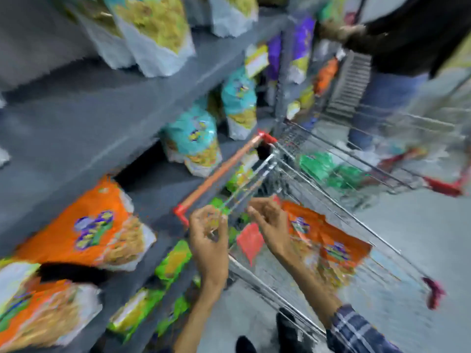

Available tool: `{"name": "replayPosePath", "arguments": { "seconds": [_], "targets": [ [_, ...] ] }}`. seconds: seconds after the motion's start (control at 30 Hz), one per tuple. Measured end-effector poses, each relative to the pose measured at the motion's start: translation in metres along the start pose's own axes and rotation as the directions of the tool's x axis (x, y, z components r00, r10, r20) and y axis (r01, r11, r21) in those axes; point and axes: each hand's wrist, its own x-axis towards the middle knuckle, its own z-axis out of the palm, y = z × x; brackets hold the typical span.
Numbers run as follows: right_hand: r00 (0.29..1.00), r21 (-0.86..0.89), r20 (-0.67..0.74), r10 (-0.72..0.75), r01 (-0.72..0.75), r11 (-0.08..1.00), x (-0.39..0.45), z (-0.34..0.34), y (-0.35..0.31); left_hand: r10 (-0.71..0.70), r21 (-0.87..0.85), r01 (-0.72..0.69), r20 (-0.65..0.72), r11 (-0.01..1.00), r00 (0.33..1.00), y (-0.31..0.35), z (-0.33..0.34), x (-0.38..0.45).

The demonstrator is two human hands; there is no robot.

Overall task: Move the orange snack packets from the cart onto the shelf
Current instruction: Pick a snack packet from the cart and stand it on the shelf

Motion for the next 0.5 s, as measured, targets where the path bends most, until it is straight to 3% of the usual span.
{"name": "replayPosePath", "arguments": {
  "seconds": [0.03,0.1,0.2,0.33,0.43,0.5],
  "targets": [
    [0.995,-0.033,-0.065,0.071,-0.074,0.997,-0.006,-0.033,0.029,-0.133,-0.034,0.138,0.125,0.99,0.983,-0.022,0.025,-0.007],
    [0.967,-0.106,-0.159,0.197,-0.215,0.971,-0.02,-0.089,0.08,-0.336,0.021,0.349,0.335,0.937,0.88,-0.066,0.07,-0.02],
    [0.878,-0.149,-0.289,0.382,-0.435,0.888,-0.04,-0.174,0.166,-0.592,0.24,0.563,0.53,0.791,0.607,-0.134,0.142,-0.045],
    [0.754,-0.15,-0.442,0.485,-0.596,0.789,-0.054,-0.246,0.213,-0.764,0.515,0.59,0.564,0.622,0.313,-0.201,0.223,-0.08],
    [0.735,-0.34,-0.468,0.491,-0.662,0.668,-0.058,-0.271,0.243,-0.816,0.641,0.532,0.546,0.553,0.189,-0.242,0.256,-0.099],
    [0.662,-0.37,-0.454,0.596,-0.749,0.55,-0.057,-0.285,0.272,-0.841,0.691,0.508,0.523,0.515,0.141,-0.277,0.276,-0.112]
  ]
}}
